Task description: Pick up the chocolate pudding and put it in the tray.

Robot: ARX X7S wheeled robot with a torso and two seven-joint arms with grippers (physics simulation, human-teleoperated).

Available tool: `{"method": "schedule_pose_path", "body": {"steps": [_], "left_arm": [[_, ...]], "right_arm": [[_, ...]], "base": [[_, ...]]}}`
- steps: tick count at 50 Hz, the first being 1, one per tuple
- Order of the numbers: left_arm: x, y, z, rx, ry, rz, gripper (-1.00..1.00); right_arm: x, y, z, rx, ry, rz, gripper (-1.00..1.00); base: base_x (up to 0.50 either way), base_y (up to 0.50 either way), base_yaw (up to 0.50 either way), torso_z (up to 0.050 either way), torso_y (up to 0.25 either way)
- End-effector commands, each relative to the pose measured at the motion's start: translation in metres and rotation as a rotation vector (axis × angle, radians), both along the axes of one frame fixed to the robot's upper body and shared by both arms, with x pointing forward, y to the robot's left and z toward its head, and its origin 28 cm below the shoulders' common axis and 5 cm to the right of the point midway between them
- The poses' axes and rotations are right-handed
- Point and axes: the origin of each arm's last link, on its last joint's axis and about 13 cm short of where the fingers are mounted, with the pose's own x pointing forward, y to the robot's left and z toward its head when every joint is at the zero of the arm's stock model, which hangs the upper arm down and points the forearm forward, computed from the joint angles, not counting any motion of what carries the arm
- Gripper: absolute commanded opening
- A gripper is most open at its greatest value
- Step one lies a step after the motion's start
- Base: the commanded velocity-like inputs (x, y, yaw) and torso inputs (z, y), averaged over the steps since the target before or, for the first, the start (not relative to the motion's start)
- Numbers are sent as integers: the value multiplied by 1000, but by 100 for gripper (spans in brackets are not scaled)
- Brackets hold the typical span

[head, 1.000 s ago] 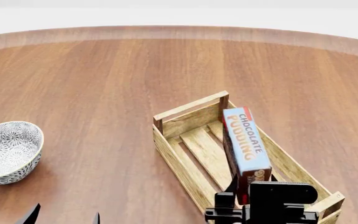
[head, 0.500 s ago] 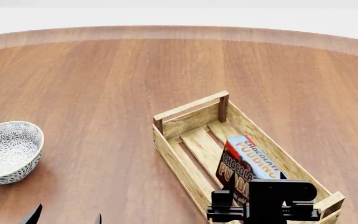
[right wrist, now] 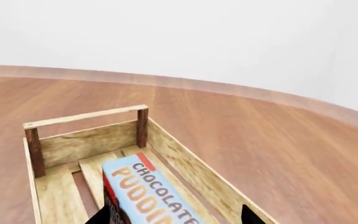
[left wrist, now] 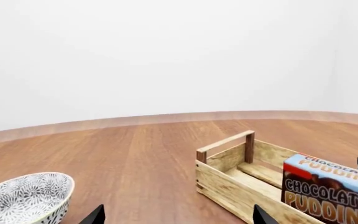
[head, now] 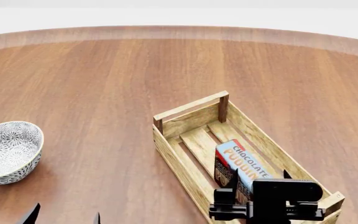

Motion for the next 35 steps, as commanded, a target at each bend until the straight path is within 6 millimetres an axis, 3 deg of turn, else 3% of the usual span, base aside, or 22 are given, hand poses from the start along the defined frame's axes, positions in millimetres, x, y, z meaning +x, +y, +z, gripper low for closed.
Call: {"method": "schedule_pose_path", "body": {"steps": [1,21,35], "left_arm": [[-5,2,9,-11,-28,6,100],[-20,0,46,-33,-135,-1,100],[-31,1,59,-39,-178,-7,100]], "right_arm": [[-7,2,12,33,-60,14,100],[-60,11,63,92,-364,90,100],[-87,19,77,53,-491,120,100]], "base": [[0,0,0,0,0],[0,0,0,0,0],[0,0,0,0,0]]}}
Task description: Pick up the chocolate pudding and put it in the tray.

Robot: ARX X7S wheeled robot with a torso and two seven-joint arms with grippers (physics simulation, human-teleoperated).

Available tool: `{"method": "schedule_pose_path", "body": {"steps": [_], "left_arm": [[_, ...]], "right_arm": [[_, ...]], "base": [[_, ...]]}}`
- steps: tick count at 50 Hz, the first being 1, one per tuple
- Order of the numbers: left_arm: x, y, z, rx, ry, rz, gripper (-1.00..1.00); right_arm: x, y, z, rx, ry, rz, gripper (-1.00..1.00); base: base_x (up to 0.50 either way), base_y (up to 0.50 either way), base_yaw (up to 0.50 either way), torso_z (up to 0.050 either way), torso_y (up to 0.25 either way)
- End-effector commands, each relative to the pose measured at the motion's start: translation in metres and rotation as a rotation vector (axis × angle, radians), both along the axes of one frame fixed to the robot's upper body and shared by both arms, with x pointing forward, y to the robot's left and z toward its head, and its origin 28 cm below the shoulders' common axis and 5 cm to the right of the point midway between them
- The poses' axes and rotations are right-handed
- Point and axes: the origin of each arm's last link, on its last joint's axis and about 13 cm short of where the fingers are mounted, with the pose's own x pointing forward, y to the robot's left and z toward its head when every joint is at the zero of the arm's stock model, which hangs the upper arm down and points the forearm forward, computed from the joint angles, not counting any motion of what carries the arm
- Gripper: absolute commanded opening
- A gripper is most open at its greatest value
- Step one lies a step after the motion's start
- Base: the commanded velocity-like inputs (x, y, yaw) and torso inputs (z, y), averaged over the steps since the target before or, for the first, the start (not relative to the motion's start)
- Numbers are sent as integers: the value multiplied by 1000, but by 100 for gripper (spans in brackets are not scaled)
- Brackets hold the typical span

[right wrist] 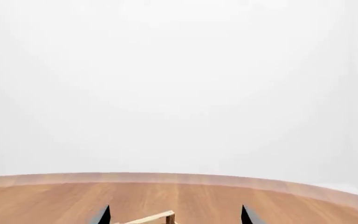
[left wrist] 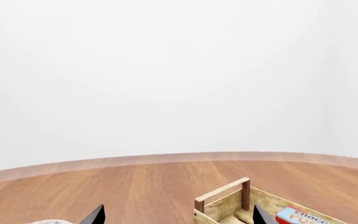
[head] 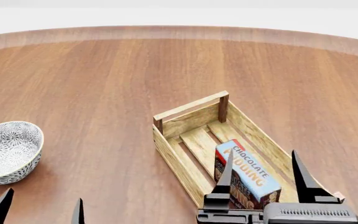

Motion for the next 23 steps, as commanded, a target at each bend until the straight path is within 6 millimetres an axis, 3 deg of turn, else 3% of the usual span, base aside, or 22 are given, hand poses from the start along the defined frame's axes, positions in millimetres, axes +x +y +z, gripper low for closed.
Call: {"method": "schedule_pose_path", "body": {"steps": [1,23], "left_arm": [[-9,0,12,-6,-38,-4,100],[-20,1,27,-6,-86,-16,100]], "right_arm": [[-24,7,16,-22,-115,20,100],[-46,12,27,-32,-191,35,100]], "base": [[0,0,0,0,0],[0,0,0,0,0]]}}
